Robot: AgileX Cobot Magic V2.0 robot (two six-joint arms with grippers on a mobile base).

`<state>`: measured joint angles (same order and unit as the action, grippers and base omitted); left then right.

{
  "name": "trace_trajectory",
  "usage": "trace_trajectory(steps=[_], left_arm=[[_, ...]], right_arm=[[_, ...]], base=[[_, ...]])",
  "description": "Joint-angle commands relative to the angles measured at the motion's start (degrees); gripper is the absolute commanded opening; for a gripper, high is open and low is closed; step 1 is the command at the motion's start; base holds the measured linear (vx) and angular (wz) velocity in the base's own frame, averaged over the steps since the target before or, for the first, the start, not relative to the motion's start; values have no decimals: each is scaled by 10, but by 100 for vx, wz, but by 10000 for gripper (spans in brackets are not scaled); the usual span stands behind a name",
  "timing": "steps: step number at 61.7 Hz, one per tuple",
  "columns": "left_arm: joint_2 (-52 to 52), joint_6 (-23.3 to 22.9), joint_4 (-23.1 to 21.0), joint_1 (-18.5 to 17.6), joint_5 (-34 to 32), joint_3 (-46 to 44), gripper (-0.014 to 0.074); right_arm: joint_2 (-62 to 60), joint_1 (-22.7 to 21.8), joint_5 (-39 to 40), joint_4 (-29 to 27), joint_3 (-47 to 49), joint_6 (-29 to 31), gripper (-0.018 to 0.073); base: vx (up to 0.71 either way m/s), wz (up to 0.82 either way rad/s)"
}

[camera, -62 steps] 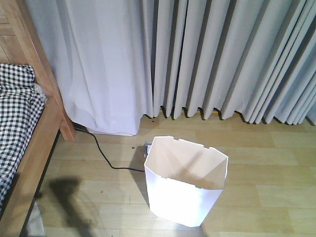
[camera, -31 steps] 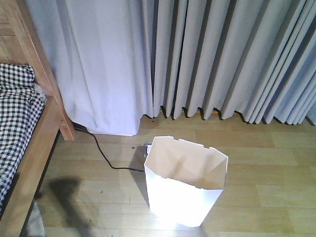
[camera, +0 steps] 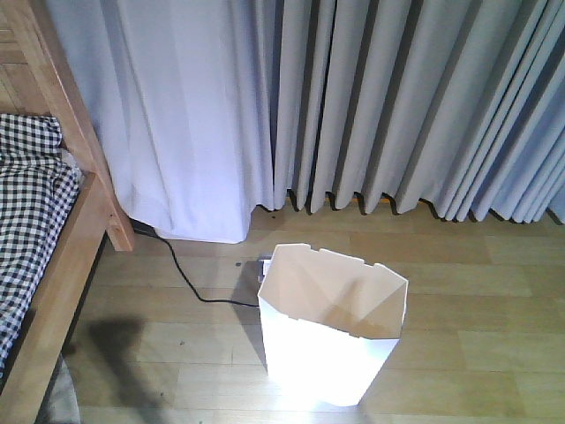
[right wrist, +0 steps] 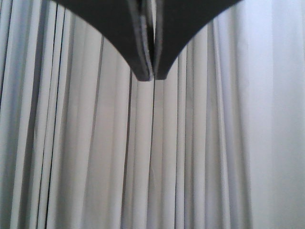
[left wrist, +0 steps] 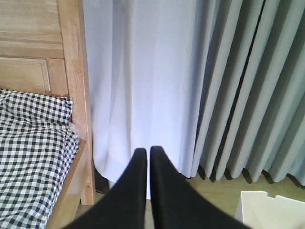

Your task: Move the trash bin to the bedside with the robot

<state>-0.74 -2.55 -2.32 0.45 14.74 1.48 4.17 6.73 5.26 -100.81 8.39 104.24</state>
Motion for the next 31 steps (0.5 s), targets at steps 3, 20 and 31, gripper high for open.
trace_trajectory(steps=[3, 20, 31], left_arm=[[-8, -3, -2, 0, -37, 7, -6], [-8, -3, -2, 0, -37, 7, -6], [-8, -3, -2, 0, -37, 7, -6]], right_arm=[[9, 0, -12, -11, 16, 2, -9], [9, 0, 18, -10, 16, 4, -9], [9, 0, 8, 141, 16, -130, -9]], base=[[0, 0], [0, 0], [0, 0]])
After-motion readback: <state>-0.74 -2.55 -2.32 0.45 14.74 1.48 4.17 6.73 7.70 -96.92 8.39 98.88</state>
